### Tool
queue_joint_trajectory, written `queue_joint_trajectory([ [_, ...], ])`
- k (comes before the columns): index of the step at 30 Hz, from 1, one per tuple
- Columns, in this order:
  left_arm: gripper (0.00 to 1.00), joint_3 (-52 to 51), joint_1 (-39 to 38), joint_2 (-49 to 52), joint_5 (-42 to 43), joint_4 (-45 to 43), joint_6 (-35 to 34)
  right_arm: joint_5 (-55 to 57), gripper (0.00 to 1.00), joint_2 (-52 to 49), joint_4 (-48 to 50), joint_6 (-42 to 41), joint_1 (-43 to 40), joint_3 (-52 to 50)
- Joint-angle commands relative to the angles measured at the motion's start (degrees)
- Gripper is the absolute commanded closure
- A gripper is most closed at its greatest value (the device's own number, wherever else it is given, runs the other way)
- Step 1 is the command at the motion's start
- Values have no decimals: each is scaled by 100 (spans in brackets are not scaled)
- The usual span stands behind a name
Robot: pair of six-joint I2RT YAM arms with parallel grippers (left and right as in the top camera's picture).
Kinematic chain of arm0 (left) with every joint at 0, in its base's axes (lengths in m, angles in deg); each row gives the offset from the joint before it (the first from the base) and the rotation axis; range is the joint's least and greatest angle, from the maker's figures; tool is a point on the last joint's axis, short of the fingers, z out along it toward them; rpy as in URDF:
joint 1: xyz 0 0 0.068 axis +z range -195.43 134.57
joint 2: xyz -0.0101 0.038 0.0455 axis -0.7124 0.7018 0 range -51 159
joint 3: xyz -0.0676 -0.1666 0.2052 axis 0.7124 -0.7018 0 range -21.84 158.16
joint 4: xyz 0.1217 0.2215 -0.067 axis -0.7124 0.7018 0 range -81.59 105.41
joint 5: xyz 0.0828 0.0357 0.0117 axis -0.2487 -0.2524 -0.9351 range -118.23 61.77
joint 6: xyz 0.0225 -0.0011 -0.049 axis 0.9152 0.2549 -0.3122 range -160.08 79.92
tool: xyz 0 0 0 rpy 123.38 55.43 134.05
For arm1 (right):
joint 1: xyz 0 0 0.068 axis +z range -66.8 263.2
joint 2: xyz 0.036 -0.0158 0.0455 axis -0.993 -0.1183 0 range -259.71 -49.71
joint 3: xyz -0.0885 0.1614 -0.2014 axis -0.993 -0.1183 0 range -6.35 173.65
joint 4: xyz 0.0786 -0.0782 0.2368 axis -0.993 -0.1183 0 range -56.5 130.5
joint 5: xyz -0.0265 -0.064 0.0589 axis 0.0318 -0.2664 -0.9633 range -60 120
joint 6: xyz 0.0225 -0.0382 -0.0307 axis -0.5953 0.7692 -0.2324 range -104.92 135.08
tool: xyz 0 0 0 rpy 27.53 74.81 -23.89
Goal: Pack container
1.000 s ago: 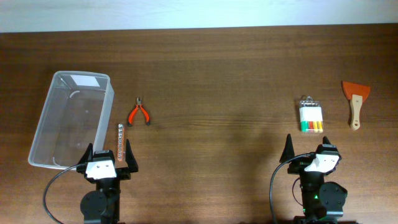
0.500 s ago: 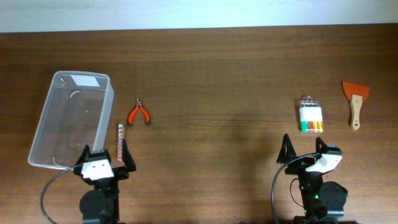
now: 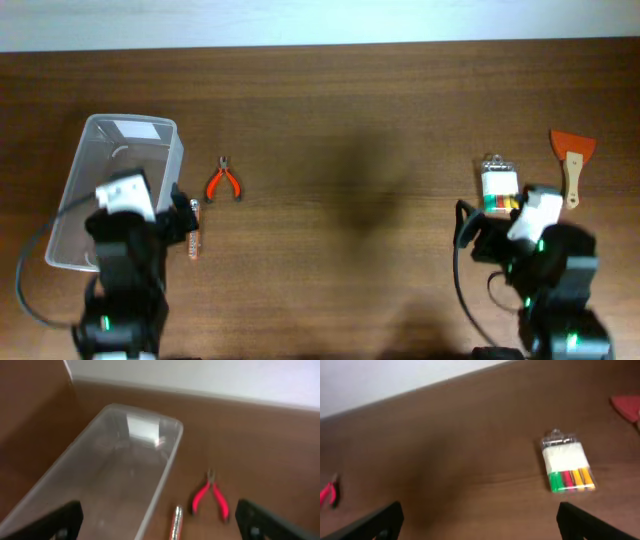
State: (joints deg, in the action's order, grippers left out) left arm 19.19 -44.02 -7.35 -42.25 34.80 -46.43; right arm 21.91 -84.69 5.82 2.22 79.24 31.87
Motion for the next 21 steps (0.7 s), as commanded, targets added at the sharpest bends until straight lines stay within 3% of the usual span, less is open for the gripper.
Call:
queue_joint_trajectory([
  [1,1,1270,151,1241,76,1154,-518,-50,1,-1222,-907,699,15,1316],
  [7,1,3058,190,2413,153,3445,-518,-52,1,-3014,-2811,710,15,3477],
  [14,1,3145,216,2588,411,3585,-680,-98,1,-4129,-3700,1121,63,4900],
  [21,1,3150,1211,2588,72,4393,-4210,601,1,-4631,-4103,1119,133,5427],
])
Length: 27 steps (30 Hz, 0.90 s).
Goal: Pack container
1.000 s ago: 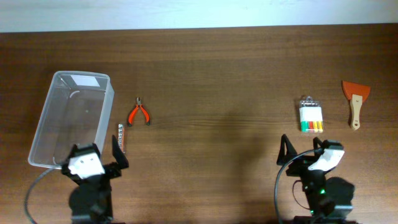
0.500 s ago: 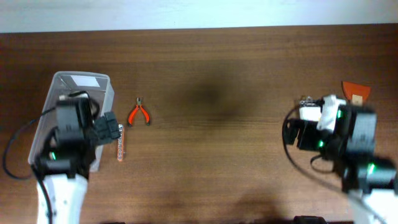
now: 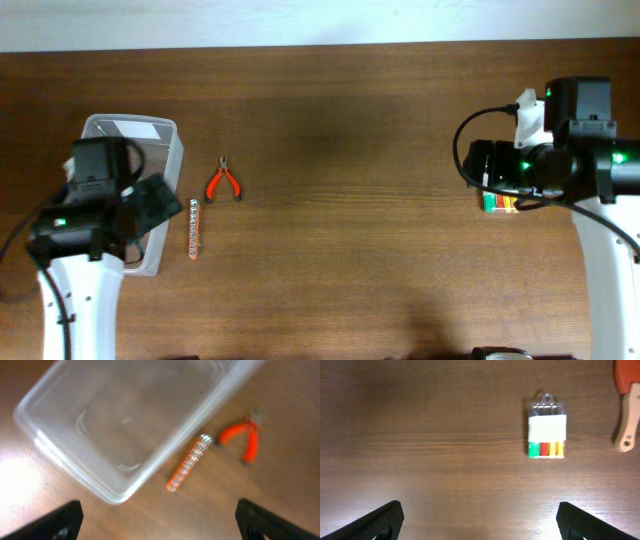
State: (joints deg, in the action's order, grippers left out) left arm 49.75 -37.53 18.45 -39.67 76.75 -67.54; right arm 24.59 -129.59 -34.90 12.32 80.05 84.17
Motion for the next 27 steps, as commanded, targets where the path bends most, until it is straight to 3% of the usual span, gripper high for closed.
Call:
queue_joint_trajectory([
  [1,1,92,756,9,-157,223,-2315,332,1,-177,-33,111,52,197],
  [5,1,87,1622,9,221,125,-2481,334,1,-315,-116,262,52,197],
  [10,1,-98,2098,37,249,157,-2509,334,1,-354,-94,260,52,197],
  [27,1,-625,2415,2024,520,-756,-2588,330,1,-354,-76,258,52,197],
])
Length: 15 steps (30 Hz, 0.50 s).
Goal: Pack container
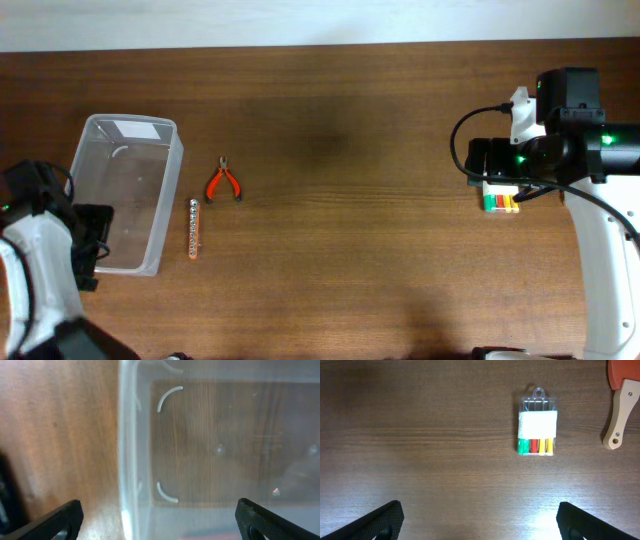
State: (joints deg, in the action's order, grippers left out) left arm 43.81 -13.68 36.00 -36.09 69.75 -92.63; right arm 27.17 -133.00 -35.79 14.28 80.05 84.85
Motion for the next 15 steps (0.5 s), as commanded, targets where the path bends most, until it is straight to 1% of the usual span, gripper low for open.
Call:
queue_joint_trajectory([
  [1,1,-31,31,378,149,-109,-79,72,1,-13,13,61,52,129],
  [8,1,-31,31,951,76,-267,-79,74,1,-13,13,61,52,129],
  [12,0,-31,31,1069,-4,-308,-76,74,1,-13,13,61,52,129],
  [13,1,-31,31,1073,-94,-308,-79,74,1,-13,15,61,52,129],
  [15,7,-33,31,1073,-260,-308,-79,74,1,-13,15,59,52,129],
])
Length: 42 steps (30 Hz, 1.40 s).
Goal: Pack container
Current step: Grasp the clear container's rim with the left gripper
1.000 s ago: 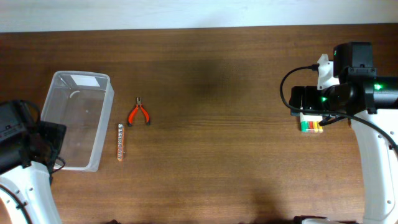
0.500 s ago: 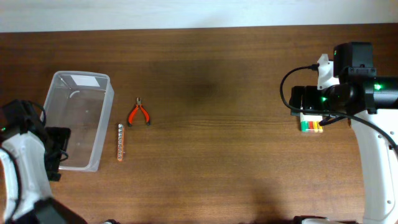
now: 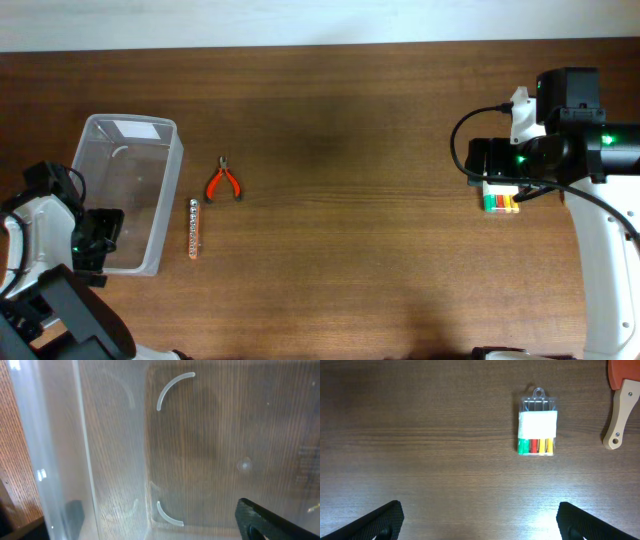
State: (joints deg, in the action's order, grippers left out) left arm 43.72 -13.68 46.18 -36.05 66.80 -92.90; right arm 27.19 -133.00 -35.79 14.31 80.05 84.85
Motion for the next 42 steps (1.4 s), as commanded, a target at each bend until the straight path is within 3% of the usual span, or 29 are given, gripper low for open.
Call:
queue_joint_trajectory([
  [1,9,-24,31,55,-334,-13,-52,72,1,-13,15,59,52,129],
  [5,20,-24,31,57,-385,-13,-52,72,1,-13,11,57,52,129],
  [21,28,-302,31,63,-385,-315,-52,70,1,-13,-9,57,52,129],
  [25,46,-302,31,63,-380,-356,-52,72,1,-13,-13,57,52,129],
  [29,53,-302,31,63,-380,-356,-50,70,1,-13,-28,57,52,129],
  [33,70,-302,31,63,-330,-354,-50,70,1,-13,-28,57,52,129],
  [39,77,-302,31,63,-136,-354,-50,70,1,-13,-26,57,52,129],
  [42,86,-302,31,63,-48,-358,-50,72,1,-13,-26,57,52,129],
])
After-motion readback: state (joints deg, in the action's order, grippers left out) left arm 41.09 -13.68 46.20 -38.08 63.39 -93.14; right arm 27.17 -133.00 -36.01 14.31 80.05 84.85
